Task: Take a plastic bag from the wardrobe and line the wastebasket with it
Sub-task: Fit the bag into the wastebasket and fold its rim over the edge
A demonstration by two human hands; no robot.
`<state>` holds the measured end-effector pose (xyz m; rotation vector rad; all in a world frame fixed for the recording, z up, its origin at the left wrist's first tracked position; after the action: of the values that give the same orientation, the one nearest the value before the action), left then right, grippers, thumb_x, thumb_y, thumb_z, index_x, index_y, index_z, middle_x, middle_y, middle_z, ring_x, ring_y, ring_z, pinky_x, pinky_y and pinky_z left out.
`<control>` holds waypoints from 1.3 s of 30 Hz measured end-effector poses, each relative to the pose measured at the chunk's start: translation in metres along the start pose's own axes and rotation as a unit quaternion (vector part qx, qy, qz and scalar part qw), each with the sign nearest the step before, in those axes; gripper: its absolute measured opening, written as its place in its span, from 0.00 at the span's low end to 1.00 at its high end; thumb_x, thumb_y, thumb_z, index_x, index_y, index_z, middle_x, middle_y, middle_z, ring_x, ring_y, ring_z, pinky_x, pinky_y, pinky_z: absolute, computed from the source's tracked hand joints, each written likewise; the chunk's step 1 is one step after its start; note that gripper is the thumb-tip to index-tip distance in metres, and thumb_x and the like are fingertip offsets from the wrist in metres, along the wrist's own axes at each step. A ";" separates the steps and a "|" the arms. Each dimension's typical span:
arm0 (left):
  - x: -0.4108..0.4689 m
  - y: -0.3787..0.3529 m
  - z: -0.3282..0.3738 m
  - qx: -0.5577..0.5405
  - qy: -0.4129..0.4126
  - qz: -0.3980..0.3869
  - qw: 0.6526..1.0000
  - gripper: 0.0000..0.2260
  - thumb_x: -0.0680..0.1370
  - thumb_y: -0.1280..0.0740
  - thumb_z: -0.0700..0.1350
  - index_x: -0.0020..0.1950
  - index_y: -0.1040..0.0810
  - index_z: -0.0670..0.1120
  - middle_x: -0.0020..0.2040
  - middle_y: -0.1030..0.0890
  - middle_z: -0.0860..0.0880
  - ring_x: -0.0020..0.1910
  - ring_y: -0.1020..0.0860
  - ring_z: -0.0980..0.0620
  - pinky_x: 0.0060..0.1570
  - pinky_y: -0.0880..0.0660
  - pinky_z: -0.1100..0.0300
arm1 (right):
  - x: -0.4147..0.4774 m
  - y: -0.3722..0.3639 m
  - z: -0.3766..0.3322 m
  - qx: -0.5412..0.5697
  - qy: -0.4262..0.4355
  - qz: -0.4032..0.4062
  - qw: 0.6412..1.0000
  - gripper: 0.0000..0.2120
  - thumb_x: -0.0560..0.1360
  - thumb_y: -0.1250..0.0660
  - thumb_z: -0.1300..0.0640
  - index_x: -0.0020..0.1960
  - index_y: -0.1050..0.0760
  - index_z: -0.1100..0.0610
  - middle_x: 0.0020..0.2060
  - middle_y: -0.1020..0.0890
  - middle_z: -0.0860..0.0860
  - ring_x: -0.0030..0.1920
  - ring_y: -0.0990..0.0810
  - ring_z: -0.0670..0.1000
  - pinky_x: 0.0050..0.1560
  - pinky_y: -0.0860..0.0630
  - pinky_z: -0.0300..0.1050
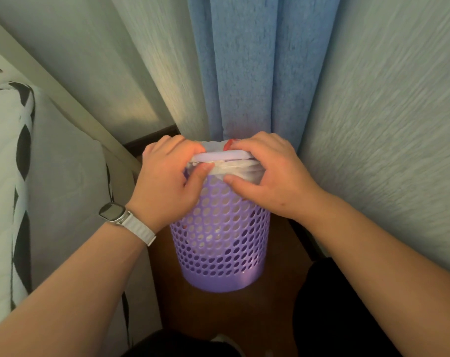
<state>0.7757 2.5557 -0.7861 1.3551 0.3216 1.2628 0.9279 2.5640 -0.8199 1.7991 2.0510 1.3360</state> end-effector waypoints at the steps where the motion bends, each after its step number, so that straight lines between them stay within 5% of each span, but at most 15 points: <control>1: -0.001 -0.001 -0.002 0.006 0.005 -0.002 1.000 0.10 0.78 0.39 0.50 0.47 0.23 0.45 0.42 0.30 0.55 0.42 0.27 0.48 0.47 0.32 0.49 | 0.000 -0.002 0.001 -0.009 0.006 -0.010 1.000 0.22 0.70 0.34 0.40 0.57 0.22 0.54 0.47 0.22 0.49 0.49 0.24 0.53 0.53 0.29 0.56; 6: -0.009 -0.011 -0.005 0.083 -0.018 -0.041 0.996 0.09 0.77 0.38 0.50 0.45 0.23 0.45 0.40 0.22 0.47 0.46 0.23 0.42 0.53 0.28 0.46 | -0.001 -0.012 -0.001 -0.060 0.037 0.006 0.997 0.16 0.70 0.35 0.44 0.45 0.23 0.57 0.41 0.22 0.52 0.44 0.25 0.56 0.45 0.28 0.52; 11: -0.028 -0.027 -0.016 0.158 -0.028 -0.114 0.980 0.12 0.75 0.38 0.51 0.43 0.22 0.44 0.37 0.22 0.45 0.38 0.23 0.42 0.44 0.26 0.49 | -0.013 -0.042 -0.004 -0.164 0.070 -0.021 0.984 0.11 0.68 0.33 0.48 0.42 0.24 0.56 0.38 0.22 0.52 0.41 0.24 0.57 0.43 0.39 0.50; 18: -0.058 -0.053 -0.018 0.222 -0.038 -0.211 0.951 0.14 0.71 0.41 0.53 0.37 0.24 0.44 0.32 0.22 0.46 0.30 0.25 0.44 0.33 0.31 0.57 | -0.032 -0.085 -0.005 -0.172 0.124 -0.089 0.973 0.09 0.66 0.28 0.55 0.41 0.27 0.56 0.37 0.24 0.53 0.39 0.26 0.57 0.38 0.34 0.50; 23: -0.078 -0.076 -0.030 0.230 -0.024 -0.262 0.937 0.15 0.71 0.42 0.55 0.37 0.24 0.45 0.33 0.21 0.46 0.28 0.24 0.44 0.33 0.29 0.56 | -0.041 -0.113 -0.003 -0.182 0.172 -0.152 0.956 0.03 0.70 0.38 0.58 0.41 0.27 0.57 0.37 0.24 0.55 0.38 0.26 0.58 0.36 0.31 0.52; 32: -0.114 -0.102 -0.056 0.206 0.033 -0.272 0.940 0.14 0.70 0.41 0.54 0.40 0.22 0.46 0.36 0.21 0.47 0.32 0.22 0.44 0.31 0.30 0.57 | -0.049 -0.148 0.012 -0.176 0.169 -0.265 0.933 0.08 0.69 0.30 0.56 0.45 0.26 0.57 0.43 0.21 0.56 0.43 0.25 0.58 0.41 0.28 0.53; 39: -0.133 -0.113 -0.058 0.108 0.079 -0.290 0.948 0.14 0.70 0.41 0.55 0.39 0.22 0.46 0.33 0.22 0.47 0.30 0.25 0.45 0.31 0.31 0.57 | -0.065 -0.158 0.016 -0.169 0.160 -0.308 0.923 0.10 0.70 0.34 0.50 0.45 0.24 0.57 0.40 0.23 0.55 0.42 0.25 0.58 0.40 0.30 0.51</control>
<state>0.7340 2.5099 -0.9593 1.2131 0.9220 0.8532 0.8378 2.5310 -0.9625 0.7338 2.0919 1.6947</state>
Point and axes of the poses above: each hand's wrist, its own x-axis towards the middle knuckle, its own y-axis out of the back of the hand, z = x × y, the point moved 8 cm from there along x, towards the middle knuckle
